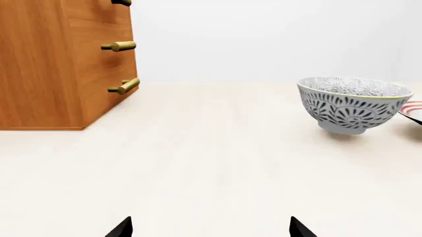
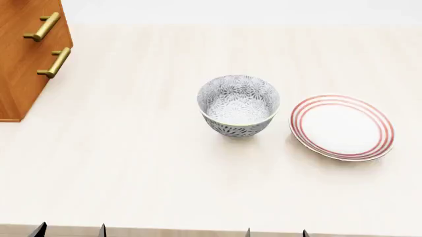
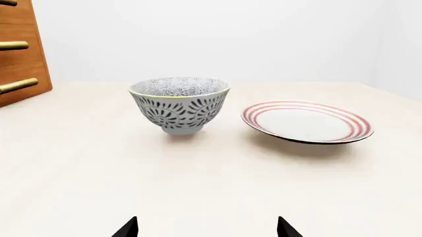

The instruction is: Put the bowl on top of the cabinet.

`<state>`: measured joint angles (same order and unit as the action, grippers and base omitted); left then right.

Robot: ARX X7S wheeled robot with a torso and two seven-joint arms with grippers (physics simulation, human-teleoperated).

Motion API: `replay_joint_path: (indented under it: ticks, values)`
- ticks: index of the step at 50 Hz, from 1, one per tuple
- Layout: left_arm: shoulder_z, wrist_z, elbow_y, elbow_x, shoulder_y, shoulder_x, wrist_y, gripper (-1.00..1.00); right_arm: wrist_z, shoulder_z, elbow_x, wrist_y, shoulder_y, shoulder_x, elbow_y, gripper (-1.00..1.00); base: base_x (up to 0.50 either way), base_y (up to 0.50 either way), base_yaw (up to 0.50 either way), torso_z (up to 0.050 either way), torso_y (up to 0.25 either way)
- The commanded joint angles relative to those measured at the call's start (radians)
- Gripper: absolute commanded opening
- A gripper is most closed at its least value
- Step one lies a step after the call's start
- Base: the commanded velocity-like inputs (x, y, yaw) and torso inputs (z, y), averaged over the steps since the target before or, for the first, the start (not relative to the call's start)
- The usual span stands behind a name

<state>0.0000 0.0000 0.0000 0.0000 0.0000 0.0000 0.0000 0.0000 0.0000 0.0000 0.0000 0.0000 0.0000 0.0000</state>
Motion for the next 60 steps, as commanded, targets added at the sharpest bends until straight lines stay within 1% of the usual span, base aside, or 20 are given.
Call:
replay_joint_path:
  ticks: [1, 9, 27, 60]
  values:
    - [0.019, -0.018, 0.002, -0.015, 0.001, -0.016, 0.001, 1.00, 0.013, -0.021, 0.020, -0.008, -0.004, 0.016, -0.004, 1.00, 0.00, 0.00, 0.00, 0.000, 0.000]
    - [0.043, -0.062, 0.004, -0.034, -0.001, -0.038, -0.007, 1.00, 0.049, -0.045, 0.050, 0.015, 0.000, 0.039, -0.013, 1.00, 0.00, 0.00, 0.00, 0.000, 0.000]
    - [0.077, -0.089, 0.008, -0.073, -0.003, -0.071, -0.005, 1.00, 0.112, -0.054, 0.103, 0.027, 0.001, 0.059, -0.036, 1.00, 0.00, 0.04, 0.00, 0.000, 0.000]
    - [0.120, -0.135, 0.006, -0.107, -0.008, -0.106, -0.004, 1.00, 0.158, -0.103, 0.137, 0.019, 0.004, 0.096, -0.035, 1.00, 0.00, 0.45, 0.00, 0.000, 0.000]
